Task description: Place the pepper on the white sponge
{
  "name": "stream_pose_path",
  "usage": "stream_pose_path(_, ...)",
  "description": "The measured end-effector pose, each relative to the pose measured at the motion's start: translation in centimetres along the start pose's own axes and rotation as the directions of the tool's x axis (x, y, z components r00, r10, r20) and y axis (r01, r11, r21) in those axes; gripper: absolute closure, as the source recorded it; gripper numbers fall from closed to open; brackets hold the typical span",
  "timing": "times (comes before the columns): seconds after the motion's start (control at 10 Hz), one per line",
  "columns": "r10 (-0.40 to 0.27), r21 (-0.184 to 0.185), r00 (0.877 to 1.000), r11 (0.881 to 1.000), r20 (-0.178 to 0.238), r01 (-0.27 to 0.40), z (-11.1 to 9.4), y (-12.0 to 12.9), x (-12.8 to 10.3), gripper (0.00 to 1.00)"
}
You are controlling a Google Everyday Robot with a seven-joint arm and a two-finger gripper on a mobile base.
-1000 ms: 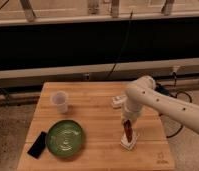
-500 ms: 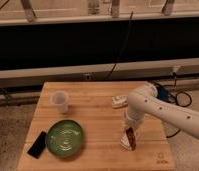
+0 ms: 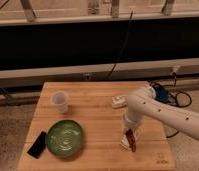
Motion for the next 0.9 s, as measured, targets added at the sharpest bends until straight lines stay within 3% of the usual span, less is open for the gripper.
stream_pose_path(0.6, -0.033, -0.002, 0.999, 0.999, 0.006, 0.033, 0.8, 0.05, -0.01, 1.0)
stream_pose_path(0.9, -0.049, 0.0, 0.999, 0.999, 0.01, 0.049, 1.03, 0.05, -0.03, 0.9)
